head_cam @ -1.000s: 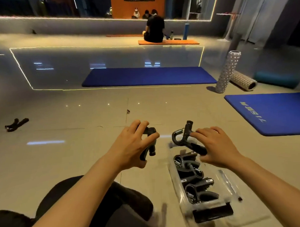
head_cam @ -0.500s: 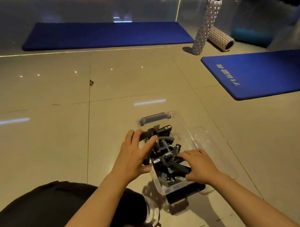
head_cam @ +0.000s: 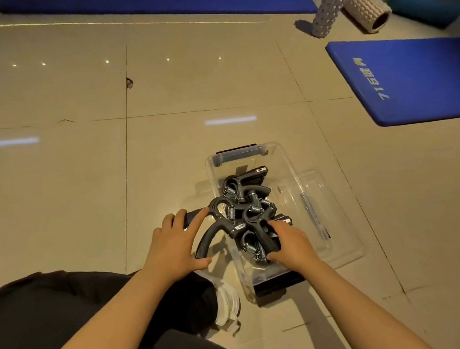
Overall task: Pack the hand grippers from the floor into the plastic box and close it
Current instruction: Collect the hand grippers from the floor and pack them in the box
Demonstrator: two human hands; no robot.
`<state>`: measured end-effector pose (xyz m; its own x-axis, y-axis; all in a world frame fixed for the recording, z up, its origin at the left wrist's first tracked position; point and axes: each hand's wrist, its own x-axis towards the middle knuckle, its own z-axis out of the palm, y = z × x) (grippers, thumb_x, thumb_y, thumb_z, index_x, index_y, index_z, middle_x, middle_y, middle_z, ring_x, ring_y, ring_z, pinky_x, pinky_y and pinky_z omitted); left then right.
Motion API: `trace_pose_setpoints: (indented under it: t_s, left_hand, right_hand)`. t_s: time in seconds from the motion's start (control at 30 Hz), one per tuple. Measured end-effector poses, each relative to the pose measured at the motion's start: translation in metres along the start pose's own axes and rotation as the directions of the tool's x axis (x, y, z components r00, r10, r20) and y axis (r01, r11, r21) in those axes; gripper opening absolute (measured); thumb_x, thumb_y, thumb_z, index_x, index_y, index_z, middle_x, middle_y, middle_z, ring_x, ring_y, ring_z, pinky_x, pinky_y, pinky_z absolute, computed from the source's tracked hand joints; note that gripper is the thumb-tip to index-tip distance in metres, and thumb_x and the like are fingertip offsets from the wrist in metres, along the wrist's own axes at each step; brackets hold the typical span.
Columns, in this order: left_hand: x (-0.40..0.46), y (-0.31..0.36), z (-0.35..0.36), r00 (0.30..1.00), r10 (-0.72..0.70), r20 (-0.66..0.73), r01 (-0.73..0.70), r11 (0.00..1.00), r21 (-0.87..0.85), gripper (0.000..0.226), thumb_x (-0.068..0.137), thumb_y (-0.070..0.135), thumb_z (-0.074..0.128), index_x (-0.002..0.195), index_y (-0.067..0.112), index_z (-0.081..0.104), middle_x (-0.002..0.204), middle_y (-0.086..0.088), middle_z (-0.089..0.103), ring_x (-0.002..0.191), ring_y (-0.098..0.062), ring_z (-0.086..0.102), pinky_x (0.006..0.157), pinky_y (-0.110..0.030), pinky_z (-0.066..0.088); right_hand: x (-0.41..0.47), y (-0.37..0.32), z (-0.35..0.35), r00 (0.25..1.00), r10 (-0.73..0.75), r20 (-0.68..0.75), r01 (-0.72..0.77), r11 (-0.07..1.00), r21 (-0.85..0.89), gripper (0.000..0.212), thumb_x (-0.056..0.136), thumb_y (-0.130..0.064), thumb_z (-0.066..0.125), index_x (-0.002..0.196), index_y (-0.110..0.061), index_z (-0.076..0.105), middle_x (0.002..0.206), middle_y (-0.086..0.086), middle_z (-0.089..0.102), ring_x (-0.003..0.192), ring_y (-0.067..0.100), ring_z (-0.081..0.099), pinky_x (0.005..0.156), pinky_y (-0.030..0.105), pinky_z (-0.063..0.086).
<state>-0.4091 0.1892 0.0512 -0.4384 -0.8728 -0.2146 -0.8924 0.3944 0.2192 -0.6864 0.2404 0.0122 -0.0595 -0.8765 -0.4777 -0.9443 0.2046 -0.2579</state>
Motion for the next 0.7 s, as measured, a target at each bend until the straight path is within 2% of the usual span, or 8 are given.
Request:
trace_pose_setpoints:
  t_s: [0.07,0.2,0.33,0.43,0.53,0.63,0.7]
  left_hand:
    - [0.000,-0.003,0.001,1.000,-0.001,0.017,0.001,1.000,0.009,0.107,0.050,0.066,0.062,0.143,0.039,0.017,0.129,-0.010,0.047,0.111,-0.034,0.047,0.077,-0.044,0.045]
    - [-0.001,-0.006,0.002,1.000,0.007,-0.010,-0.007,1.000,0.026,0.106,0.048,0.068,0.056,0.141,0.040,0.013,0.127,-0.010,0.050,0.109,-0.033,0.049,0.076,-0.043,0.043]
    - [-0.006,-0.007,0.001,1.000,0.008,-0.010,-0.008,0.999,0.044,0.108,0.057,0.071,0.057,0.145,0.043,0.002,0.138,-0.006,0.040,0.119,-0.029,0.042,0.086,-0.042,0.038]
    - [-0.007,-0.005,-0.002,1.000,-0.002,-0.009,0.002,0.998,0.056,0.110,0.060,0.071,0.061,0.147,0.042,0.000,0.139,-0.007,0.038,0.120,-0.029,0.042,0.088,-0.042,0.037]
    - [-0.006,-0.004,-0.002,0.999,-0.028,0.042,0.025,0.997,0.077,0.109,0.064,0.072,0.058,0.147,0.041,-0.005,0.142,-0.005,0.032,0.124,-0.027,0.037,0.093,-0.039,0.033]
    - [-0.004,-0.006,-0.006,0.999,-0.013,0.036,0.010,0.998,0.060,0.110,0.059,0.071,0.063,0.148,0.039,0.006,0.137,-0.007,0.041,0.118,-0.030,0.045,0.089,-0.041,0.036]
    - [-0.002,-0.006,-0.007,1.000,0.022,0.011,-0.023,0.997,0.078,0.112,0.048,0.069,0.067,0.144,0.035,0.022,0.122,-0.010,0.055,0.102,-0.033,0.055,0.077,-0.041,0.043]
  right_hand:
    - [0.005,-0.002,0.000,1.000,0.016,-0.008,-0.017,0.998,-0.053,0.090,0.072,-0.047,0.074,0.144,-0.022,0.028,0.143,-0.001,0.042,0.120,0.023,0.050,0.101,0.036,0.039]
    - [0.010,-0.009,0.004,0.998,0.050,-0.026,-0.054,0.980,-0.194,0.091,0.074,-0.057,0.068,0.145,-0.024,0.021,0.139,0.001,0.045,0.121,0.023,0.049,0.103,0.038,0.033]
    - [0.011,-0.019,0.006,0.997,0.063,-0.045,-0.073,0.963,-0.258,0.085,0.076,-0.046,0.067,0.144,-0.025,0.020,0.127,0.005,0.053,0.113,0.026,0.052,0.099,0.039,0.034]
    - [0.010,-0.020,-0.002,0.994,0.058,-0.090,-0.072,0.983,-0.170,0.061,0.074,-0.038,0.061,0.129,-0.023,0.038,0.106,0.001,0.061,0.098,0.023,0.057,0.096,0.037,0.035]
    - [0.010,-0.015,-0.022,0.990,0.004,-0.142,-0.031,0.980,-0.194,0.031,0.083,-0.032,0.054,0.112,-0.022,0.053,0.092,-0.003,0.063,0.090,0.018,0.059,0.109,0.038,0.026]
    - [0.015,-0.009,-0.048,0.978,-0.047,-0.204,-0.016,0.955,-0.297,0.023,0.088,-0.028,0.053,0.110,-0.025,0.061,0.095,-0.005,0.066,0.091,0.014,0.060,0.107,0.034,0.024]
    - [0.017,-0.007,-0.063,0.968,-0.103,-0.230,0.018,0.940,-0.342,0.020,0.088,-0.028,0.055,0.107,-0.026,0.064,0.095,-0.007,0.066,0.093,0.015,0.059,0.102,0.032,0.025]
